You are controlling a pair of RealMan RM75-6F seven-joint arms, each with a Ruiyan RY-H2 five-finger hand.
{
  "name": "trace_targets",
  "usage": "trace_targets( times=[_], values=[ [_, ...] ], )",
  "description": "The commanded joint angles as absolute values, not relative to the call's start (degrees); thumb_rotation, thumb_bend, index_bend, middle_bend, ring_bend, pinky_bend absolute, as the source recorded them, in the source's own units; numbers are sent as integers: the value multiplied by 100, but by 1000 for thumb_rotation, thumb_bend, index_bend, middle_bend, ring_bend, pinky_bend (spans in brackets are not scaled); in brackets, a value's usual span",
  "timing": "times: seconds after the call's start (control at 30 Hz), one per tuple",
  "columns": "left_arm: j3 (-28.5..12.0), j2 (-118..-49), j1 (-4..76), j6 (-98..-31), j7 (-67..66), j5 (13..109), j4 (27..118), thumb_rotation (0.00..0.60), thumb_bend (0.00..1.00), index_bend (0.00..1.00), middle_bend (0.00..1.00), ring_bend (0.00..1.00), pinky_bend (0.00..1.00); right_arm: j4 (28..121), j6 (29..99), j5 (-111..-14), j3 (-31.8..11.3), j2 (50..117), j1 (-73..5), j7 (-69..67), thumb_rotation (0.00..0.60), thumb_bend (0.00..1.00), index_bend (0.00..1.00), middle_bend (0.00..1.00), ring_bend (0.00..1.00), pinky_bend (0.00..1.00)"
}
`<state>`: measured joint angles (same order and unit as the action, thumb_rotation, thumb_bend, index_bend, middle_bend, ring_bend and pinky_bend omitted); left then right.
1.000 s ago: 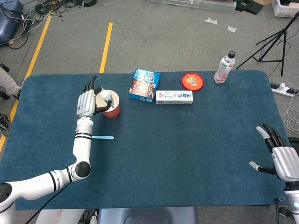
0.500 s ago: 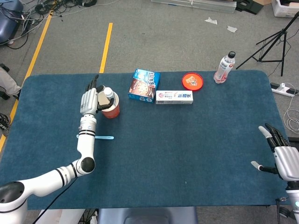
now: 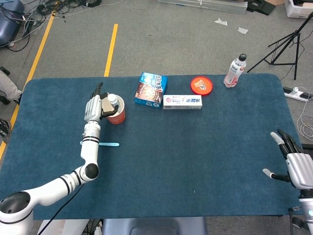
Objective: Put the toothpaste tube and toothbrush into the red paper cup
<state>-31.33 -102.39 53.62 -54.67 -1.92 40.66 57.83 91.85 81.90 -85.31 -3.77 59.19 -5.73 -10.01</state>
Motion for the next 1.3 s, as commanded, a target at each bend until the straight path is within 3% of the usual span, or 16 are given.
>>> trace_targets(
  times=[0.03, 0.77, 1.07, 1.3],
  values=[
    [-3125, -10292, 5342, -5409, -125, 4059, 5703, 600, 382, 660, 0, 0, 0, 9188, 8189, -8533, -375, 5917, -572, -1002, 600, 0, 0, 0, 0, 235],
    [-3127, -10490, 5302, -4958, 144, 4086, 5219, 600, 382, 618, 0, 0, 0, 9180, 8184, -8521, -385, 5903, -569, -1032, 600, 0, 0, 0, 0, 235],
    [-3099, -10356, 5239, -4795, 67, 4028, 5297, 600, 382, 430, 0, 0, 0, 9182, 8164, -8520, -380, 5908, -576, -1021, 600, 0, 0, 0, 0, 235],
    [-3125, -10289, 5246, -4714, -76, 3848, 5324, 600, 382, 381, 0, 0, 0, 9184, 8156, -8519, -380, 5911, -580, -1010, 600, 0, 0, 0, 0, 235]
  ],
)
